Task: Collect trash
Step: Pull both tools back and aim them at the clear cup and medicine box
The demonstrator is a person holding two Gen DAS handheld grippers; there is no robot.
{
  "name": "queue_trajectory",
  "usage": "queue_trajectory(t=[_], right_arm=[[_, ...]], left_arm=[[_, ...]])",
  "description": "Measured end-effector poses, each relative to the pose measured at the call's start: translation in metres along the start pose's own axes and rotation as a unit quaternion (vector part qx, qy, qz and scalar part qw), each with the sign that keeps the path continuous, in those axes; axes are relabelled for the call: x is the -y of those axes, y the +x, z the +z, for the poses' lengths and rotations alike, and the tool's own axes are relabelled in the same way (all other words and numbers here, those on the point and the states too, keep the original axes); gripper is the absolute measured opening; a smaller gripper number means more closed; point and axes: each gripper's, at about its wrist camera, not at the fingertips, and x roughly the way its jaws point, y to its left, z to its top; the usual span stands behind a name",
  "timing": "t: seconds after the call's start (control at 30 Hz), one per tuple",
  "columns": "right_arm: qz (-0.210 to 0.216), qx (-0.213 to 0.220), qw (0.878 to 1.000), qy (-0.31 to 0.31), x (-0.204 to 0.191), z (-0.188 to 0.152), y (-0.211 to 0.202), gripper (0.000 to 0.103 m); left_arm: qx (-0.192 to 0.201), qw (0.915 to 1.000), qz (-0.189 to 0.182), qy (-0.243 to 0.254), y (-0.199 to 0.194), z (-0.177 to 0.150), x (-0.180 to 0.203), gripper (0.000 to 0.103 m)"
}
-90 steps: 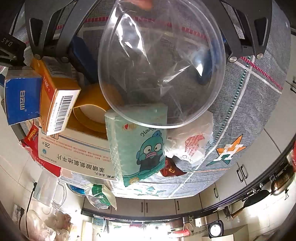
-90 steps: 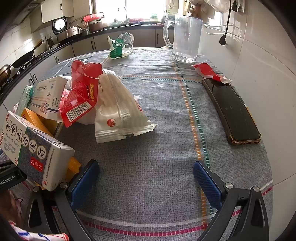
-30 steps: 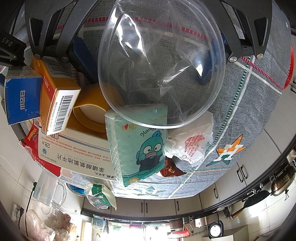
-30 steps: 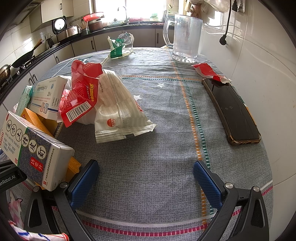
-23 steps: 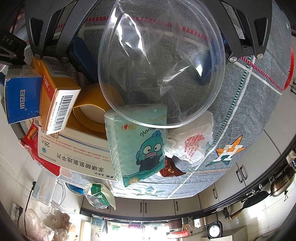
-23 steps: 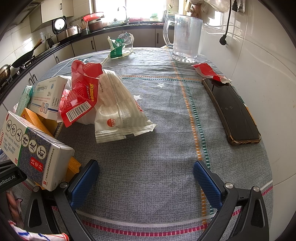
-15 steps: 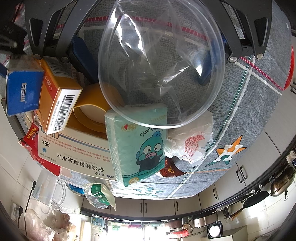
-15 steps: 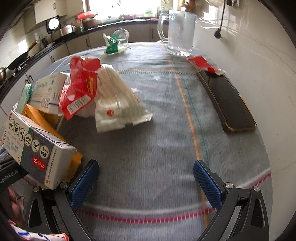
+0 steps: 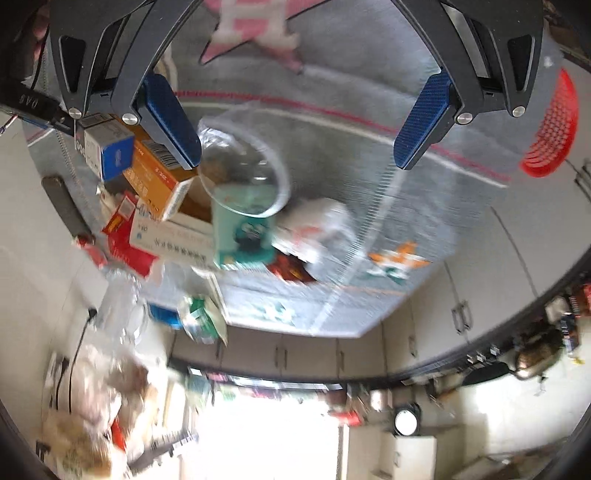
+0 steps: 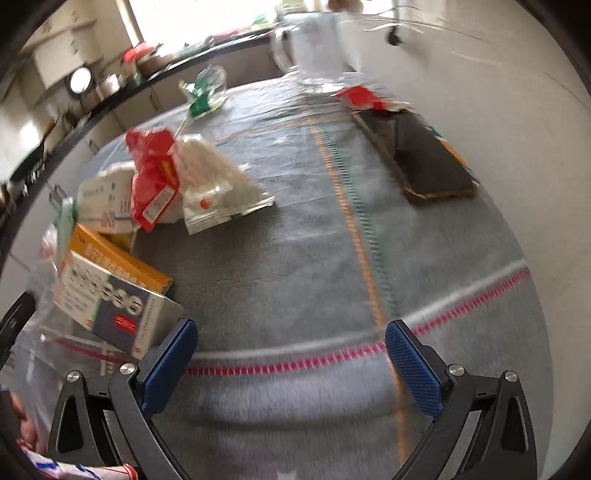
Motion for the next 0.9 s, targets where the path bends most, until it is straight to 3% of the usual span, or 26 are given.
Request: queue_trajectory(t=[0.13, 0.23, 0.37, 0.5, 0.63, 0.9], right_arm=[[-0.005, 0.038, 0.999, 0.024, 0.004, -0.013, -0.024, 0.103], [-0.01, 0.092, 0.996, 0.008, -0.009, -0.02, -0.049, 0.103], [-0.001, 0.167, 0.985, -0.037, -0.04, -0.035, -0.086, 0.103], [-0.019, 0.227, 0.971, -0.076, -0.068, -0.047, -0.102, 0.103], [-0.041, 0.212, 0.972, -0.097, -0.083, -0.057, -0.094, 0.103], [-0.011, 0.162, 0.984, -0.078, -0.078, -0.064, -0.083, 0.103]], left_arm=[[0.044, 0.9983, 0.032, -0.019, -0.036, -0.011, -0.024, 0.103], [0.051, 0.997, 0.056, -0.016, -0.05, -0.017, -0.031, 0.103], [0.059, 0.9963, 0.062, -0.006, -0.067, -0.022, -0.032, 0.103], [0.065, 0.9955, 0.067, 0.014, -0.08, -0.027, -0.029, 0.103], [0.061, 0.995, 0.075, 0.025, -0.082, -0.034, -0.029, 0.103], [0.027, 0.9961, 0.083, 0.006, -0.071, -0.041, -0.045, 0.103]])
